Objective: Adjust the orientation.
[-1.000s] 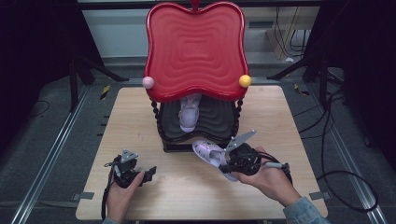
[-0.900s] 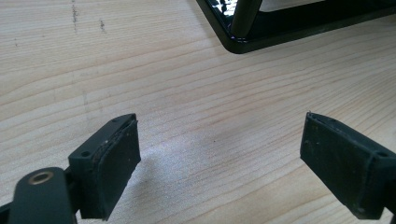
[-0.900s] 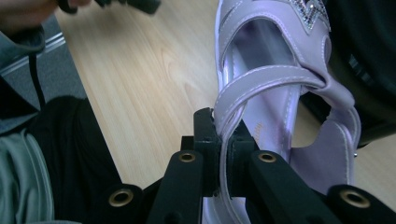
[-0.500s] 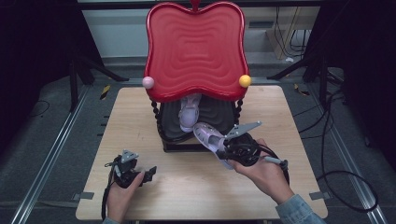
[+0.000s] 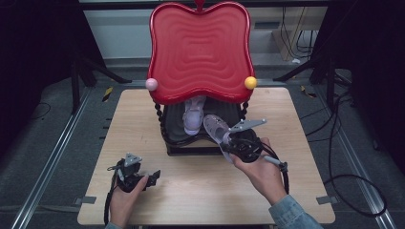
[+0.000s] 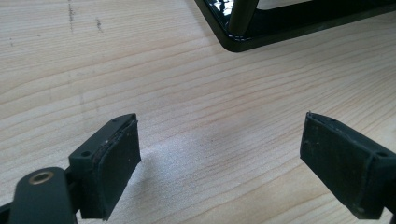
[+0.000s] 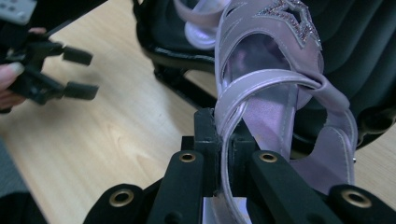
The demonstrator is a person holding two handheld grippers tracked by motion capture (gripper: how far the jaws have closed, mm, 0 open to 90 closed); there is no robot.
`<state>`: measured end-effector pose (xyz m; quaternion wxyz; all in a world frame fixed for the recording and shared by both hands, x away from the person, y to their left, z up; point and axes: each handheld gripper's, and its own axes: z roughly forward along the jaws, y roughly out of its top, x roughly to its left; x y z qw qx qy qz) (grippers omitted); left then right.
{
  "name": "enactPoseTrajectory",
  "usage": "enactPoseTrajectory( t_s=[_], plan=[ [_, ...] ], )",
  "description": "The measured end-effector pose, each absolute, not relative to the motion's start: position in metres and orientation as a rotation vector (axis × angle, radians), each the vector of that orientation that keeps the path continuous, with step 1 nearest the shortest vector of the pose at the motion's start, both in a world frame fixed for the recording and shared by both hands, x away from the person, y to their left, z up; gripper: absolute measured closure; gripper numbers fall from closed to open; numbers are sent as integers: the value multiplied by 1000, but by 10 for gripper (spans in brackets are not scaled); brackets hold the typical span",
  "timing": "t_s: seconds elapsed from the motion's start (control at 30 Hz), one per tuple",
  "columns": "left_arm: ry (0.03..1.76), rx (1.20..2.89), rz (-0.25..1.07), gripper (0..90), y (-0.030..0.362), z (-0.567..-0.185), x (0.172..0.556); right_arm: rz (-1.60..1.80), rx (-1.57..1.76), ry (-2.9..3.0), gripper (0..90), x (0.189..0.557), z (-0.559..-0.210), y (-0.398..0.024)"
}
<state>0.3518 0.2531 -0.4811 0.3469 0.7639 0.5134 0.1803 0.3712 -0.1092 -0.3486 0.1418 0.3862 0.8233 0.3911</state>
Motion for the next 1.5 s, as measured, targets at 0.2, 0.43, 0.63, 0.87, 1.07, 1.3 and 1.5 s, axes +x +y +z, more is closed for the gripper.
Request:
enactPoseTrajectory(
  t_s=[0.2,0.43,0.63,0.87,1.07,1.3,1.5],
  plan=[
    [1329,1984,464,115,252,-481,352,1142,1189,2286,863,375,-349,-99],
    [1328,1986,461,116,252,-482,352,1223,1230,2170,865,381,-351,-93],
    [1327,1983,462,117,251,-482,352,1389,1269,2084,866,388,-355,-91],
    [1327,1984,460,117,251,-482,352,1520,1303,1994,866,393,-363,-87],
    [1326,1980,459,117,251,-481,352,1545,1311,1923,866,392,-364,-80],
    [1323,1983,457,117,251,-482,352,1542,1317,1821,866,392,-364,-74],
    [1324,1981,454,118,251,-481,352,1481,1300,1747,866,395,-366,-65]
  ],
)
